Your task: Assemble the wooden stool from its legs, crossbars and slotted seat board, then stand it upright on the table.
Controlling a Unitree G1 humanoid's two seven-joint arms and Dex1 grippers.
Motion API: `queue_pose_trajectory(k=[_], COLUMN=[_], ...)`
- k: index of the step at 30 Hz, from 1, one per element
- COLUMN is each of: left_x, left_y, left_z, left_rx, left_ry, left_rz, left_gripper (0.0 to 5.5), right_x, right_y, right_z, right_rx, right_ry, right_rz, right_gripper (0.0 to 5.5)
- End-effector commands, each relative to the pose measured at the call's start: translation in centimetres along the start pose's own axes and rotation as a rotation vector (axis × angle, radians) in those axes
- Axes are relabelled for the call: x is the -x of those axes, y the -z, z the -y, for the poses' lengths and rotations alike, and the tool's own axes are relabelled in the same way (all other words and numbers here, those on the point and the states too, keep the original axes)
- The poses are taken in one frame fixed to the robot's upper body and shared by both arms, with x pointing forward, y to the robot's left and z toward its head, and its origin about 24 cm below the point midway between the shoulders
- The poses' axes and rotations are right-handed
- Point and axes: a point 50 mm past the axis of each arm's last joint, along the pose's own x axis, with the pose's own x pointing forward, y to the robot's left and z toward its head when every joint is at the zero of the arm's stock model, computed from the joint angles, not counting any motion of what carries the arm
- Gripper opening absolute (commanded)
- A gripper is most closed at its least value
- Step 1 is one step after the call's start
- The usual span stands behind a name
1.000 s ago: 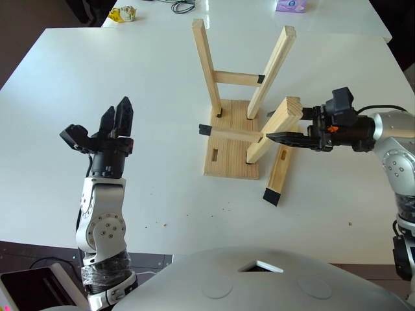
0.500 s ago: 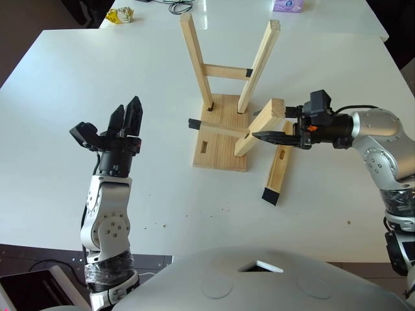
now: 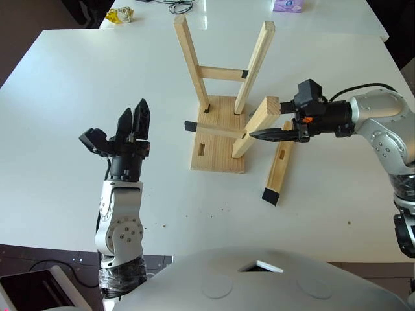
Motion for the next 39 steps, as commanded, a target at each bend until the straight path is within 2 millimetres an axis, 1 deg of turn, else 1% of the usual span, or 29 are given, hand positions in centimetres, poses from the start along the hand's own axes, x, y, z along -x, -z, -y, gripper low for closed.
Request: queue_pose_trajectory(k=[1,7,10,13,18,19,22,24,25,28,32,34,36,39], left_x=[0.6,0.6,0.7,0.4,0.5,0.6,0.7,0.8,0.8,0.4,-1.0,-1.1,-1.3,-1.1], left_y=[-0.1,0.1,0.1,0.0,0.1,0.0,-0.3,-0.8,-1.1,-2.1,-4.2,-5.4,-5.9,-6.1], left_z=[0.0,0.2,0.0,-0.3,-0.5,-0.5,-0.9,-1.2,-1.4,-2.2,-2.7,-2.9,-2.8,-2.0], left_rx=[-0.018,-0.011,-0.019,-0.022,-0.023,-0.025,-0.036,-0.045,-0.055,-0.081,-0.123,-0.125,-0.111,-0.079], left_ry=[-0.019,-0.014,-0.028,-0.031,-0.034,-0.036,-0.043,-0.046,-0.048,-0.038,0.002,-0.001,-0.005,-0.001], left_rz=[0.015,0.013,0.022,0.027,0.015,0.015,0.012,0.016,0.013,-0.002,-0.024,-0.014,-0.013,0.007], left_gripper=[3.59,3.59,3.59,3.59,3.59,3.59,3.59,3.59,3.59,3.59,3.59,3.59,3.59,3.59], right_x=[0.3,0.6,-0.3,-1.2,-1.4,-1.5,-1.8,-2.0,-2.1,-2.3,-1.9,-1.6,-1.0,-0.4], right_y=[3.6,2.7,2.4,2.2,1.7,1.5,1.2,1.0,0.8,0.7,1.7,2.7,4.1,4.8], right_z=[-2.1,-2.2,-1.9,-1.5,-1.1,-1.0,-1.0,-1.2,-1.3,-1.8,-3.0,-3.4,-3.8,-3.8], right_rx=[-0.222,-0.173,-0.142,-0.135,-0.110,-0.097,-0.086,-0.092,-0.095,-0.114,-0.186,-0.219,-0.250,-0.281], right_ry=[-0.107,-0.106,-0.111,-0.068,-0.040,-0.046,-0.039,-0.039,-0.035,0.012,0.146,0.199,0.250,0.288], right_rz=[-0.193,-0.214,-0.209,-0.192,-0.145,-0.130,-0.103,-0.080,-0.068,-0.029,0.007,-0.012,-0.063,-0.092], right_gripper=[2.04,2.04,2.04,2.04,2.04,2.40,2.79,3.11,3.19,3.66,4.24,4.48,4.76,4.76])
